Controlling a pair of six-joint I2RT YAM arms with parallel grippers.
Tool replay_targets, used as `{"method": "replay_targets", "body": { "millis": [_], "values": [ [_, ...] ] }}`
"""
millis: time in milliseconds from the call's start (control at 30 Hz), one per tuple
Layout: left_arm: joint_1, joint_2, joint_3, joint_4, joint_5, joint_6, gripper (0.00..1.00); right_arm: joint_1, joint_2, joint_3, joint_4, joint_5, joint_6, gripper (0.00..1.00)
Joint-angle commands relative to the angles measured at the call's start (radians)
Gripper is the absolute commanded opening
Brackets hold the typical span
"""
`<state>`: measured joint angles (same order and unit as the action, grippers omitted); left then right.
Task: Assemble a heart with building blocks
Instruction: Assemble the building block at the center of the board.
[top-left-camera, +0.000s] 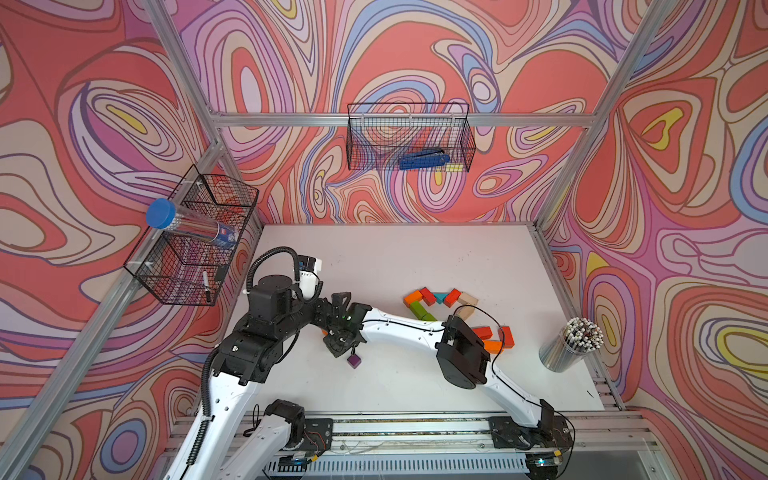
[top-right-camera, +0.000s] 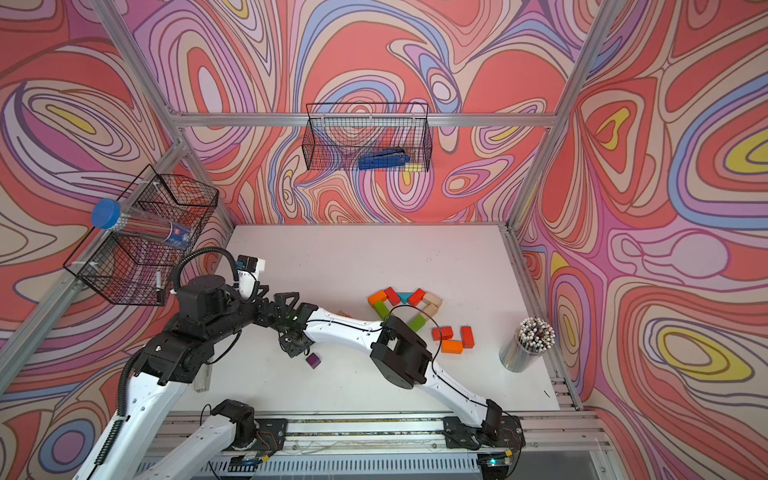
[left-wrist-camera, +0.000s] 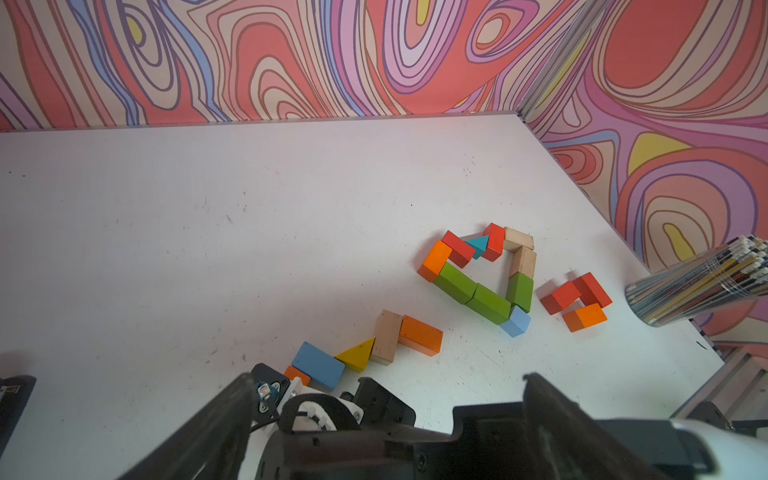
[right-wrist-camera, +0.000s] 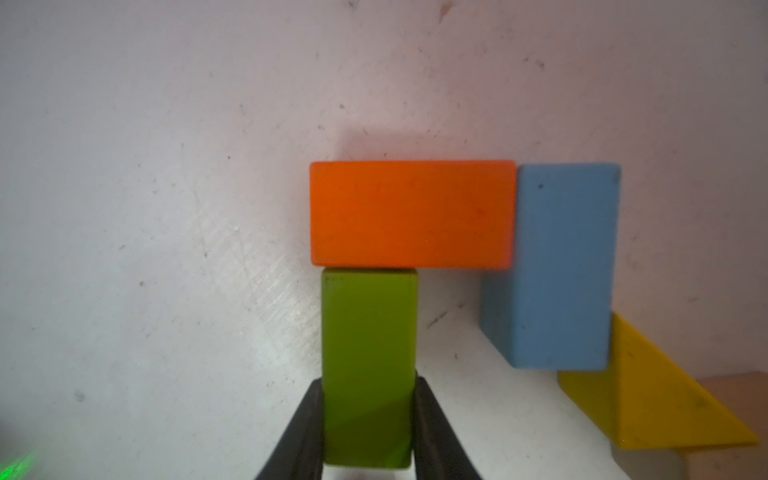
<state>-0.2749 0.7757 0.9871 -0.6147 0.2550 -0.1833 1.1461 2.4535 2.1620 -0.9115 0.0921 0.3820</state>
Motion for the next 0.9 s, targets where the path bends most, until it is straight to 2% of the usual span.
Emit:
{"method": "replay_targets", "body": {
  "millis": [0, 233, 467, 667, 867],
  "values": [
    [0.006, 0.002, -0.006, 0.020, 0.010, 0.011, 1.00, -0.006, 0.053, 0.010, -0.011, -0.008, -0.006, 0.31],
    [0.005, 0.002, -0.006, 0.020, 0.010, 0.011, 1.00, -0.006, 0.050, 0.010, -0.011, -0.009, -0.006, 0.37],
    [0.005, 0.002, -0.007, 0.021, 0.012, 0.011, 1.00, -0.006, 0.047, 0.006, -0.003, -0.016, -0.007, 0.49],
    [0.005, 0.001, -0.007, 0.021, 0.013, 0.010, 1.00, -0.007, 0.024, -0.032, 0.015, -0.017, -0.003, 0.62],
    [0.005, 0.002, -0.007, 0.026, 0.023, 0.010, 1.00, -0.006, -0.062, -0.134, 0.083, -0.007, 0.006, 0.79]
  ]
}}
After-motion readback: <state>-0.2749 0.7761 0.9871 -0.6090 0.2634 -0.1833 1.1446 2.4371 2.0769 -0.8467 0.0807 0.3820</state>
